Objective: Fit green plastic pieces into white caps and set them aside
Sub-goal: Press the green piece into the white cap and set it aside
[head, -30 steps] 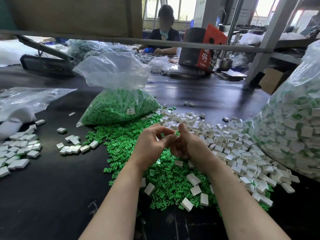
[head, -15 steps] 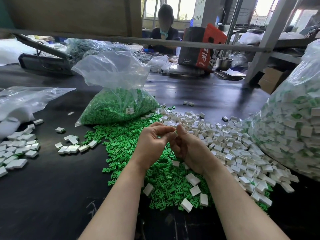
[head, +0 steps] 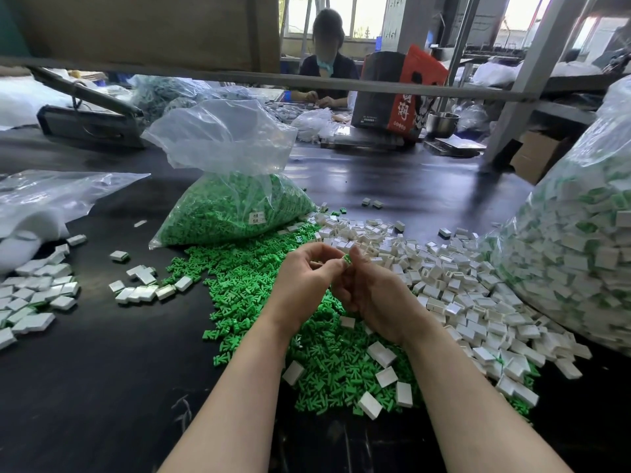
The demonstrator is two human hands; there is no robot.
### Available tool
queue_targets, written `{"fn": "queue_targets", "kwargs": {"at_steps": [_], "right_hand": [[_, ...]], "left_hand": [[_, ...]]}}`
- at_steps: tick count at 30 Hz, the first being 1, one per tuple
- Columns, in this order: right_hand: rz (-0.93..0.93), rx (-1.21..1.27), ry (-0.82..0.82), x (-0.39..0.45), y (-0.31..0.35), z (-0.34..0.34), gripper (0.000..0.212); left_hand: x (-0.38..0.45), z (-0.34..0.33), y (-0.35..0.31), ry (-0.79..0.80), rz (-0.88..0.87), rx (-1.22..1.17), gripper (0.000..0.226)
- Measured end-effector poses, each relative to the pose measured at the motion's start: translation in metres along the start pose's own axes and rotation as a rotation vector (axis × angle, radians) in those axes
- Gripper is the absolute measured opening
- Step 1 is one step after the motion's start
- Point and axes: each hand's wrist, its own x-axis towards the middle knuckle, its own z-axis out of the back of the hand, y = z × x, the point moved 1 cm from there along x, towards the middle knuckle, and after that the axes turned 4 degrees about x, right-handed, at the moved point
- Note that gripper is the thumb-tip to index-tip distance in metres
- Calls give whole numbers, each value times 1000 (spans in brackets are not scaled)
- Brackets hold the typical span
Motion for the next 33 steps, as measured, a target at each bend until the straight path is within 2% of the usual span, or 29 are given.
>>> {"fn": "queue_targets", "kwargs": {"at_steps": [4,8,10,12,14,18,23,33], "right_hand": [[33,-56,8,1,1,-3,65],[53,-104,-21,2,-1,-2,56],[72,-103,-17,1,-1,-2,42],[83,-101,7,-1,-1,-3,36],[79,-110,5,-1,-1,-2,41],[50,-119,-29,1,-1,-2,69],[66,-86,-17,-2,-1,-2,39],[69,-70,-55,-1,-1,0,37]], "left_hand": [[-1,-1,-2,-12,12,-8,17],[1,-3,-1,-33,25,-36,8],[2,-4,0,-51,34,-54,5],[2,-5,1,-64,44,-55,5],[2,-6,1,-69,55,-58,6],[3,-7,2,-68,68,-75,15],[1,-9,1,-60,53,-104,8],[5,-9,8,-61,33,-99,10]]}}
